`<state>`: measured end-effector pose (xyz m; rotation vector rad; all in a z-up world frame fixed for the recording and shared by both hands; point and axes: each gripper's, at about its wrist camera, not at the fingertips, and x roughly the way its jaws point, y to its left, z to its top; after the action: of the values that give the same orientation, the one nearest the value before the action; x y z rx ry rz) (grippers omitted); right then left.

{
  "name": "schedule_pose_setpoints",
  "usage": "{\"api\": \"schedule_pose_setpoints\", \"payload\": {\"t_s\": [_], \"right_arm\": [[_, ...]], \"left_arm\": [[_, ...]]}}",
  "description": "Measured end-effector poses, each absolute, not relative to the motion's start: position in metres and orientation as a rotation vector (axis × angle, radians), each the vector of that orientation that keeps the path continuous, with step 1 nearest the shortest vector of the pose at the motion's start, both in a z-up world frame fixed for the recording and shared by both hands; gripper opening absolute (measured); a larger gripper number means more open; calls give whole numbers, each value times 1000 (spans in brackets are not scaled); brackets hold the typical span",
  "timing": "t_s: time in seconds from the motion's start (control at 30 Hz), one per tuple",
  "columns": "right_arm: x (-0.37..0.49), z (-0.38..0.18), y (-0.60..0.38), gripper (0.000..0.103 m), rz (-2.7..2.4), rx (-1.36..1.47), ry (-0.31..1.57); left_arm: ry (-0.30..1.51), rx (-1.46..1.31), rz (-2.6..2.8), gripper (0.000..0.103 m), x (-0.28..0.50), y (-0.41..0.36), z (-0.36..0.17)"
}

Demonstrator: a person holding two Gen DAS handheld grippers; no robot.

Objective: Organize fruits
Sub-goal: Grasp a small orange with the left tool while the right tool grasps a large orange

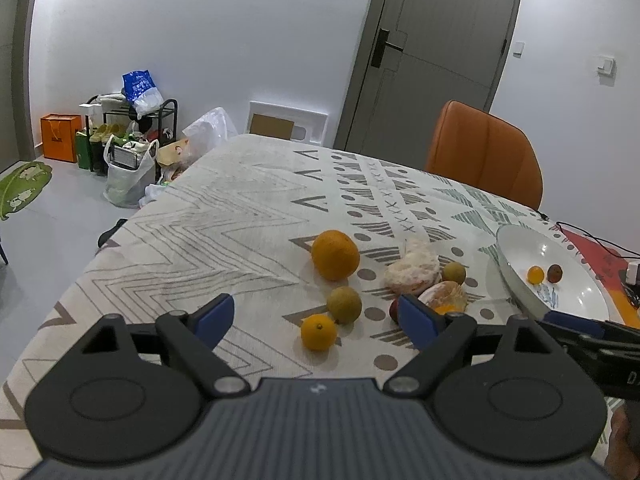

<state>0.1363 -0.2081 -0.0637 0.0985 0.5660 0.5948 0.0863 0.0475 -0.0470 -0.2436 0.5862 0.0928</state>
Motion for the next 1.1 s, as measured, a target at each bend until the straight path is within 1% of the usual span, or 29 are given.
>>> {"api": "schedule_pose_setpoints", "payload": {"t_s": [0.2,0.3,0.37,0.4,0.47,0.5,0.53,0.57,0.6,0.9,1.1], "right_arm": [[141,-69,-197,73,615,82,593],[143,-71,-193,71,617,75,607],[145,-72,-190,70,619,70,615],[146,-73,-188,69,619,68,619],[148,-74,-185,66,626,63,626],[148,-74,-184,66,628,61,630],[149,-75,-182,65,630,58,633],[150,-76,-180,64,631,54,638],[151,-77,-179,64,631,50,642],[157,-83,-164,60,651,37,669],[161,-87,-158,59,648,33,674]], "left_arm": [[609,-260,74,77,94,50,-58],[622,-269,60,69,98,52,-65],[627,-275,50,61,101,53,-67],[629,-278,46,59,102,53,-68],[630,-282,38,48,104,54,-70],[630,-284,33,45,105,55,-71],[632,-289,26,36,106,56,-73],[634,-296,24,30,106,58,-74],[638,-305,21,22,107,60,-75],[618,-310,35,22,101,71,-70],[609,-311,49,22,99,77,-66]]}}
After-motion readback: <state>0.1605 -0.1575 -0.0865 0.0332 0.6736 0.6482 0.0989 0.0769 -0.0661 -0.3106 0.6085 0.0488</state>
